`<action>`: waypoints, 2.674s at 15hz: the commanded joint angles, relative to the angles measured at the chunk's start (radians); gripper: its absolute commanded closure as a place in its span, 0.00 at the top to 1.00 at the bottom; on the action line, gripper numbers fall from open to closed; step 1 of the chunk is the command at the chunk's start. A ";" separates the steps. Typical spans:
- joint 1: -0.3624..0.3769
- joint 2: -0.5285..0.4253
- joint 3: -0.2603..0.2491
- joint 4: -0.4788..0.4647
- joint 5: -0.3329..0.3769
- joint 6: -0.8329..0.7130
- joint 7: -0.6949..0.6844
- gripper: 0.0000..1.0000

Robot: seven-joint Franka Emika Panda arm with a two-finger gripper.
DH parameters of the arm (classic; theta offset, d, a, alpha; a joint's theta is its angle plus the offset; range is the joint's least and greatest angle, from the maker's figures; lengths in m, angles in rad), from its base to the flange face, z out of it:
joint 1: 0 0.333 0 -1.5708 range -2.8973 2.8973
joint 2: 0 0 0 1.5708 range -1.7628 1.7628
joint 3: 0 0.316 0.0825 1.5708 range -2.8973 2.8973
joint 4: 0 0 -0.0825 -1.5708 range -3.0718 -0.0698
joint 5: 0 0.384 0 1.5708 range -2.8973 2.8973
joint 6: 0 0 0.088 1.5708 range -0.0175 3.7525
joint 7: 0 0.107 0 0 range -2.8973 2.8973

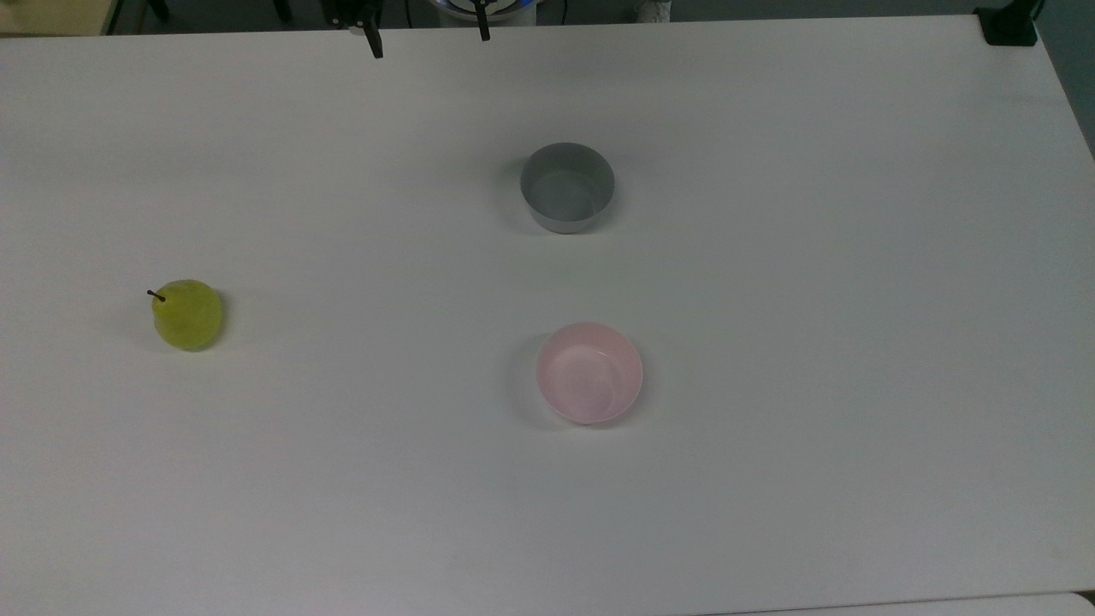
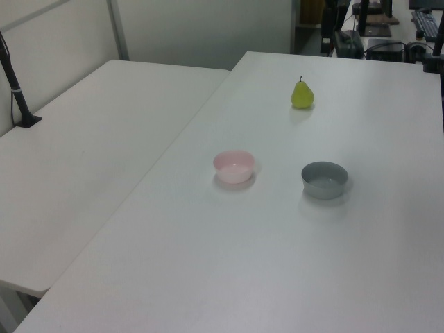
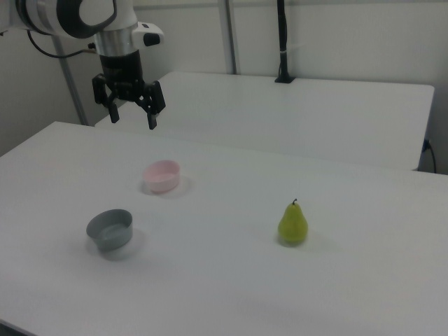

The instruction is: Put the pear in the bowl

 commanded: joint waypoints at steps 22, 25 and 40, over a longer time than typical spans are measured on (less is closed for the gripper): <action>-0.070 -0.026 -0.011 0.000 0.007 0.026 -0.205 1.00; -0.130 -0.020 -0.002 0.023 -0.018 0.023 -0.349 1.00; -0.256 0.226 -0.065 0.060 -0.061 0.412 -0.335 1.00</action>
